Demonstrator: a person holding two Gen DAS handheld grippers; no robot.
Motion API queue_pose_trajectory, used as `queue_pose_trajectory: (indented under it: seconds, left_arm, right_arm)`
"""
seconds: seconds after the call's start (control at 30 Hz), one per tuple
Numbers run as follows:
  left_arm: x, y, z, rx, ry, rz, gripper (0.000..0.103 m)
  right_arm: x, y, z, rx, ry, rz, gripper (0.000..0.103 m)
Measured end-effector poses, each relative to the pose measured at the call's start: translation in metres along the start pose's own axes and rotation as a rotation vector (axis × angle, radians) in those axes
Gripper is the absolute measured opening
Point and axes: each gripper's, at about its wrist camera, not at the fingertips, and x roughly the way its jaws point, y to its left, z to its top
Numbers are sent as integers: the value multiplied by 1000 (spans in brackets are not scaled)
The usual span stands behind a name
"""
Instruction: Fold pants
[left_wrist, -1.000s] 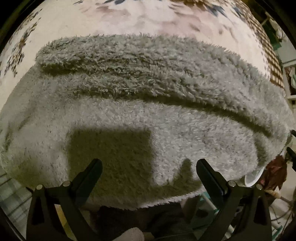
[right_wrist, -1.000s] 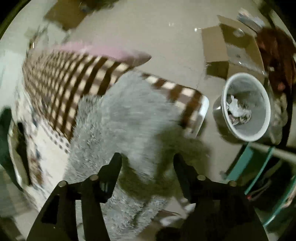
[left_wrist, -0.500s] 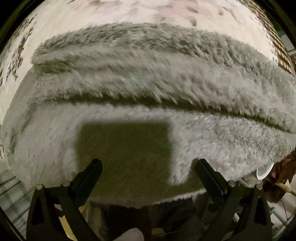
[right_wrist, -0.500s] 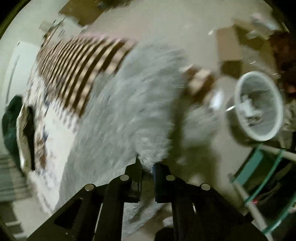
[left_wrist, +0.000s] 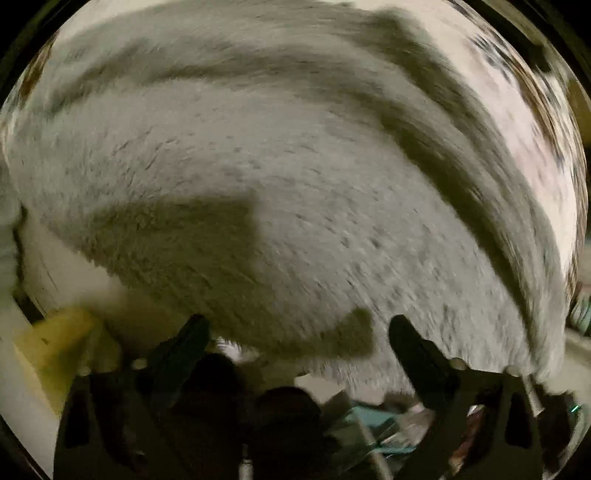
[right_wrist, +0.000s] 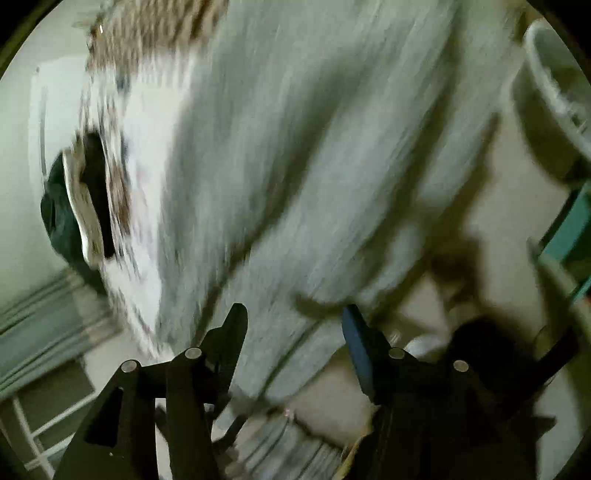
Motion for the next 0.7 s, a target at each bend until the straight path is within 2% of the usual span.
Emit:
queue_pose_trajectory:
  seconds: [0.1, 0.13, 0.17, 0.2, 0.23, 0.37, 0.47, 0.6, 0.7]
  left_arm:
    - [12, 8, 3, -18, -8, 7, 36]
    - [10, 13, 3, -23, -15, 4, 31]
    - [8, 15, 2, -31, -29, -2, 26]
    - [5, 17, -1, -33, -44, -1, 15]
    - [3, 22, -5, -31, -52, -2, 10]
    - [-7, 30, -19, -41, -41, -36, 5]
    - [-15, 44, -24, -19, -40, -20, 4]
    - [-7, 62, -27, -26, -8, -3, 4]
    - [6, 84, -26, -122, 28, -142, 6]
  right_arm:
    - [39, 13, -12, 2, -12, -27, 56]
    - [45, 17, -16, 0, -32, -32, 54]
    - [50, 22, -19, -13, -57, -41, 38]
    - [54, 30, -19, -27, -71, -63, 12]
    - [54, 35, -23, -46, -91, -91, 11]
    - [39, 54, -37, -122, -132, -183, 6]
    - [18, 52, -40, -145, -132, -236, 6]
    - [12, 44, -45, -152, -104, -306, 5]
    - [22, 34, -41, -144, -48, -304, 6]
